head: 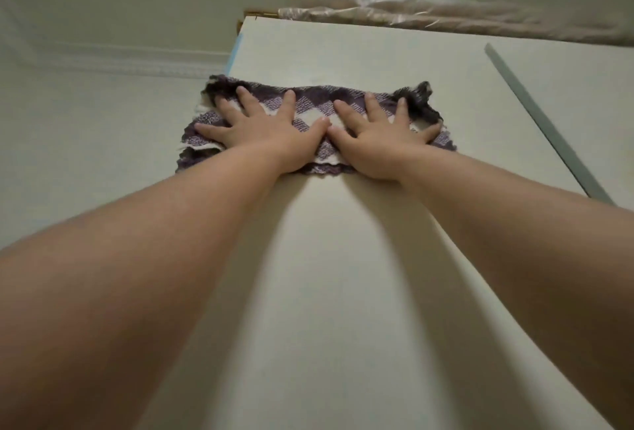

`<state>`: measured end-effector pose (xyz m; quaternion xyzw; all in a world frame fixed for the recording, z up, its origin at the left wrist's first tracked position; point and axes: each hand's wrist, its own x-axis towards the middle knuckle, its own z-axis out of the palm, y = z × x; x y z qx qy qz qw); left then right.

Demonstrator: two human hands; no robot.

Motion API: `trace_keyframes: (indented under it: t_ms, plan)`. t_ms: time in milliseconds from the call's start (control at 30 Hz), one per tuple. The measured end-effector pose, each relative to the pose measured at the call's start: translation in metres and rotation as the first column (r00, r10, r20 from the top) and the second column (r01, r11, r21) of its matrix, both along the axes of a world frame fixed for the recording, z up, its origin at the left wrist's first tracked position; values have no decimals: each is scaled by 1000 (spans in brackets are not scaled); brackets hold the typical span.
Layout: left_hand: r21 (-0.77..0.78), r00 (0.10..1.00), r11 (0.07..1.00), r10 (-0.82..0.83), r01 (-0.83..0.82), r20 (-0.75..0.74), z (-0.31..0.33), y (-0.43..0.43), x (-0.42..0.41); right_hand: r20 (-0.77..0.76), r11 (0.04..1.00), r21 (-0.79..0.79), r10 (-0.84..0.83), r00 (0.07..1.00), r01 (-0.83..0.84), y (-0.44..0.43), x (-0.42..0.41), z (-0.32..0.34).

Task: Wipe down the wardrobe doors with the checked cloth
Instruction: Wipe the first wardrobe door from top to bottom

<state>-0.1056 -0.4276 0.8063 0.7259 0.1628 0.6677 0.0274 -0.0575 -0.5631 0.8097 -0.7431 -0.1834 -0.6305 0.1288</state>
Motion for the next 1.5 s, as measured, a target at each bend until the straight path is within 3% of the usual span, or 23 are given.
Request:
trace_keyframes:
  t_ms: [367,833,1167,1500]
  plan:
    - [122,1000,993,-1,3,-17,33,18,-14,50,999,-37,17,999,-15,-20,8,45]
    - [245,983,964,-66,107,-169,59,-141,36,17,996,56,-66,998,65,-192,65,41]
    - [256,988,963,-52,89,-147,74,-112,26,-33,990,127,-61,998,64,-157,49,46]
    - [111,998,993,-48,51,-35,44,-13,-7,60,999,-33,7,998,-5,-65,24,55]
